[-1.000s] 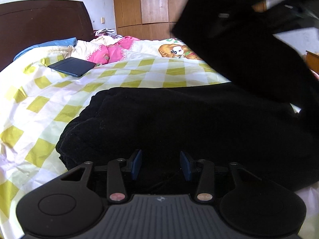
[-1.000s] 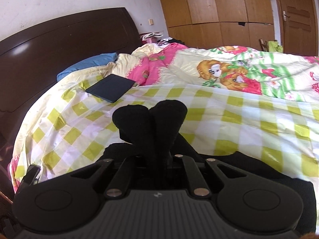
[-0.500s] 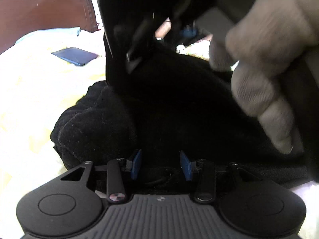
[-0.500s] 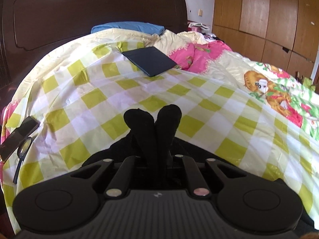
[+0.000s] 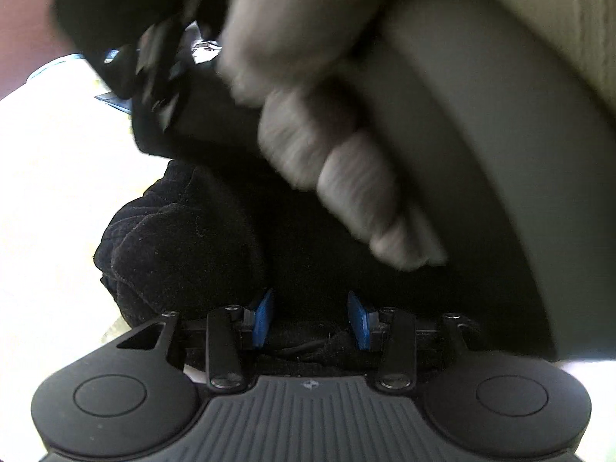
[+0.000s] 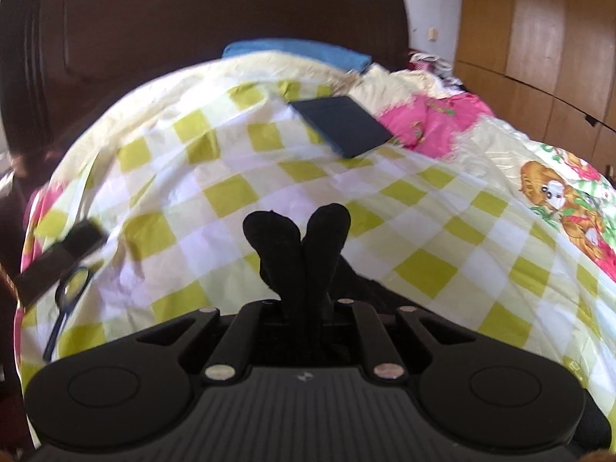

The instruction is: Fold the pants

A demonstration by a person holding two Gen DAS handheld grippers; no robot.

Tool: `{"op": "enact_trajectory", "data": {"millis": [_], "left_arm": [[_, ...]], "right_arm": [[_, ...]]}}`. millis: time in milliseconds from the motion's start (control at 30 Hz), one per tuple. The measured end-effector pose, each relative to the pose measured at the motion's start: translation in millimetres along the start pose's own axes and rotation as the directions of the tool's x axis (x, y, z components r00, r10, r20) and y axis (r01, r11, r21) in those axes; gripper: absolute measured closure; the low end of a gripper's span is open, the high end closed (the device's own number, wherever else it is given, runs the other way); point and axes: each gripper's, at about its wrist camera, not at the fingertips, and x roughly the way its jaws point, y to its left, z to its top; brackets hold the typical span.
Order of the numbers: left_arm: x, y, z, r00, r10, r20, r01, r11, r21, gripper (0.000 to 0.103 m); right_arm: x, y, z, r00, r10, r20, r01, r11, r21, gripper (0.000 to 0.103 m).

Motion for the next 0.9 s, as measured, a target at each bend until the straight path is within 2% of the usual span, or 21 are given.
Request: {"op": "enact_trajectory", "data": {"millis": [67, 167, 233, 300, 333, 400, 500, 533, 600, 667, 733, 800, 833, 900], "left_arm": [[-1.0, 0.0, -1.8, 1.000, -0.001, 0.003, 0.001, 1.000, 0.007, 0.048], [-1.5, -1.6, -2.9, 1.000, 0.000, 0.006, 0.000, 1.000, 0.020, 0.047], [-4.3, 0.1, -3.3, 1.000, -0.010, 0.010, 0.009, 1.000, 0.014, 0.047], [-7.9, 3.2, -4.6, 1.000, -0.017, 0.017, 0.017, 1.000, 0.017, 0.047], [-8.0, 7.0, -5.2, 1.000, -0.018, 0.022, 0.017, 1.000, 0.021, 0.046], [-13.9, 7.1, -6.5, 0.999, -0.015, 0.031, 0.014, 1.000, 0.028, 0.046], [-22.7, 4.0, -9.1, 0.999, 0.001, 0.046, -0.003, 0.999, 0.040, 0.044], [-24.9, 2.3, -9.7, 0.999, 0.012, 0.053, -0.015, 0.999, 0.046, 0.042], [-26.5, -0.9, -10.0, 0.998, 0.028, 0.060, -0.031, 0.998, 0.059, 0.042], [-26.5, -3.8, -8.9, 0.997, 0.036, 0.064, -0.039, 0.998, 0.056, 0.042], [-22.0, -7.9, -7.2, 0.998, 0.045, 0.053, -0.048, 0.997, 0.060, 0.042], [-16.7, -14.5, -4.7, 0.997, 0.068, 0.038, -0.071, 0.994, 0.080, 0.042], [-16.7, -17.2, -4.6, 0.996, 0.079, 0.038, -0.082, 0.992, 0.096, 0.043], [-16.9, -22.3, -5.6, 0.995, 0.094, 0.032, -0.097, 0.988, 0.120, 0.043]], "right_arm": [[7.3, -2.2, -4.5, 0.997, 0.033, -0.067, -0.032, 0.999, 0.019, 0.091], [-5.0, -9.7, -10.2, 0.997, 0.065, -0.050, -0.064, 0.997, 0.032, 0.087], [-25.4, -19.8, -14.1, 0.994, 0.103, -0.023, -0.101, 0.992, 0.076, 0.071], [-54.2, -32.7, -19.5, 0.987, 0.158, 0.023, -0.159, 0.981, 0.107, 0.060], [-72.7, -40.0, -23.4, 0.985, 0.164, 0.061, -0.170, 0.978, 0.116, 0.059], [-104.2, -57.2, -37.2, 0.989, 0.109, 0.095, -0.123, 0.980, 0.155, 0.056], [-150.1, -101.6, -81.1, 0.994, -0.053, 0.091, 0.023, 0.952, 0.304, 0.056], [-165.0, -118.6, -101.0, 0.990, -0.119, 0.077, 0.084, 0.931, 0.356, 0.055], [-191.0, -152.9, -141.9, 0.972, -0.232, 0.023, 0.195, 0.863, 0.467, 0.054], [-213.5, -189.7, -187.8, 0.960, -0.280, -0.023, 0.236, 0.757, 0.610, 0.053], [-224.1, -217.2, -225.6, 0.961, -0.271, -0.048, 0.218, 0.642, 0.735, 0.052], [-225.8, -234.2, -250.6, 0.976, -0.218, -0.003, 0.124, 0.548, 0.827, 0.052], [-222.8, -238.7, -256.1, 0.981, -0.190, 0.031, 0.076, 0.526, 0.847, 0.052], [-210.0, -244.7, -260.4, 0.987, -0.135, 0.089, -0.008, 0.510, 0.860, 0.052]]}}
